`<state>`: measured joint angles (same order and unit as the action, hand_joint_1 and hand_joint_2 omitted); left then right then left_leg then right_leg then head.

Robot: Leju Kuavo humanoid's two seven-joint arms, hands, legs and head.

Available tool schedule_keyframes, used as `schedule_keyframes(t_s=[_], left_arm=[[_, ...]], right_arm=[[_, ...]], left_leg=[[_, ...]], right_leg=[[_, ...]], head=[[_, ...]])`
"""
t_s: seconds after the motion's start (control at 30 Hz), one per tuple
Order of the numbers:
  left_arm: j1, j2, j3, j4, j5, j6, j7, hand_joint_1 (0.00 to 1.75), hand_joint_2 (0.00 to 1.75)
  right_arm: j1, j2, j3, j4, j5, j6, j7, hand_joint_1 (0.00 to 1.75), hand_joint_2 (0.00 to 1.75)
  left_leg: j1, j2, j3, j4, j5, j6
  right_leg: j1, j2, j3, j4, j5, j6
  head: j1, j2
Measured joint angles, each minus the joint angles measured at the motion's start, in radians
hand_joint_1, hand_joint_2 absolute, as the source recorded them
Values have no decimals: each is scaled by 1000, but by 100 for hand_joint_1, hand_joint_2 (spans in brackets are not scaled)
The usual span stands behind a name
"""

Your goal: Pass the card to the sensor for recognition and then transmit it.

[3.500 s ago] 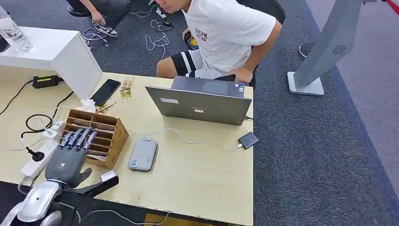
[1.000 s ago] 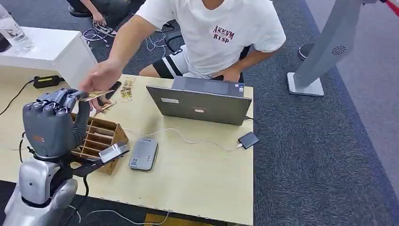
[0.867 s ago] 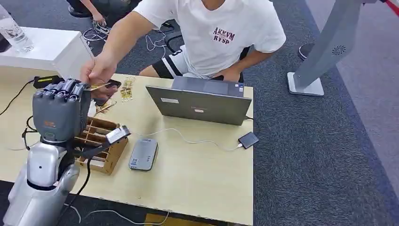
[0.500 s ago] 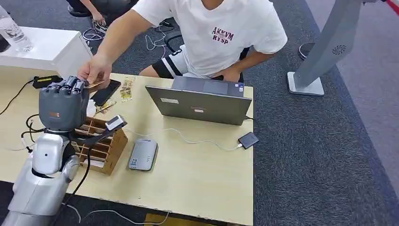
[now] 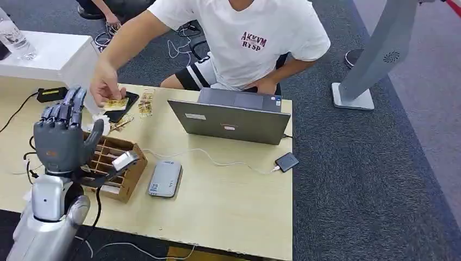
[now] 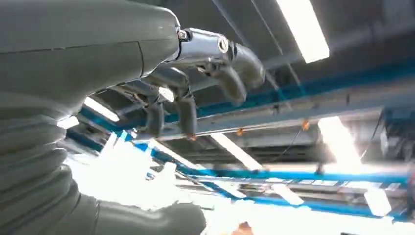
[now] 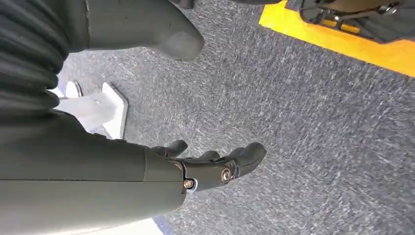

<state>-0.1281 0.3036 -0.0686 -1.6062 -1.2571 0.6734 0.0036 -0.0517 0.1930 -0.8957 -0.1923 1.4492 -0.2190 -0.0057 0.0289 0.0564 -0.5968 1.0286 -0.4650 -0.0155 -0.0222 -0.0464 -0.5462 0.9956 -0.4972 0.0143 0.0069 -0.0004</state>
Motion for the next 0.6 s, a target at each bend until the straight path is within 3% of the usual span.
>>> schedule_keyframes(t_s=[0.07,0.13,0.17,0.2,0.23,0.3,0.33,0.37,0.4,0.47,0.5,0.53,0.57,0.6], left_arm=[[77,-17,46,-93,134,15,-141,0,175],[159,-68,127,-189,358,19,-375,0,175],[209,-94,182,-244,549,19,-532,0,175],[246,-110,215,-283,684,19,-613,0,175],[296,-124,262,-347,887,17,-692,0,175],[331,-165,343,-452,1179,-53,-704,0,175],[310,-211,417,-477,1320,-133,-704,0,175],[267,-274,515,-493,1463,-293,-704,0,175],[237,-335,632,-499,1539,-483,-704,0,175],[209,-405,860,-520,1544,-841,-707,0,175],[194,-442,954,-528,1542,-986,-707,0,175],[178,-468,1035,-533,1546,-1096,-703,0,175],[177,-497,1090,-529,1592,-1155,-658,0,175],[183,-522,1128,-495,1684,-1143,-573,0,175]], right_arm=[[7,0,-1,0,-9,-5,3,0,175],[10,0,-2,0,-17,-5,2,0,175],[12,0,-3,0,-18,-4,-3,0,175],[14,0,-3,0,-19,-4,-8,0,175],[20,0,-3,0,-22,-3,-16,0,175],[28,0,-6,0,-27,-6,-28,0,175],[29,0,-8,0,-31,-11,-31,0,175],[30,0,-9,0,-30,-16,-34,0,175],[28,0,-10,0,-30,-19,-35,0,175],[29,0,-10,0,-29,-21,-37,0,175],[32,0,-11,0,-29,-21,-36,0,175],[36,0,-12,0,-30,-21,-36,0,175],[35,0,-14,0,-34,-22,-36,0,175],[35,1,-18,0,-34,-19,-37,0,175]], left_leg=[[0,0,-1,0,-1,0],[0,0,-1,0,-2,0],[0,2,0,0,-3,0],[0,4,1,0,-4,0],[0,4,0,0,-4,0],[0,0,0,0,-5,0],[0,-2,0,0,-4,2],[0,-5,-1,0,-3,3],[1,-5,-1,0,-3,2],[0,2,3,-1,-4,0],[0,3,3,-1,-4,0],[0,2,3,0,-4,0],[0,1,3,0,-5,1],[-1,1,3,0,-5,1]], right_leg=[[0,0,0,0,-1,0],[0,0,0,0,-2,0],[0,2,0,0,-2,0],[0,4,-1,0,-2,0],[0,4,-1,0,-3,1],[0,-1,0,-1,-5,3],[0,-4,0,-1,-5,3],[0,-8,1,-1,-6,3],[1,-7,3,0,-6,1],[0,1,2,0,-5,0],[-1,2,2,0,-5,0],[-1,0,2,-1,-5,0],[-1,-1,4,-1,-5,0],[-1,-1,4,-1,-5,1]], head=[[0,0],[1,0],[1,0],[0,0],[0,0],[0,0],[0,0],[0,0],[3,0],[5,0],[1,0],[0,0],[3,0],[5,0]])
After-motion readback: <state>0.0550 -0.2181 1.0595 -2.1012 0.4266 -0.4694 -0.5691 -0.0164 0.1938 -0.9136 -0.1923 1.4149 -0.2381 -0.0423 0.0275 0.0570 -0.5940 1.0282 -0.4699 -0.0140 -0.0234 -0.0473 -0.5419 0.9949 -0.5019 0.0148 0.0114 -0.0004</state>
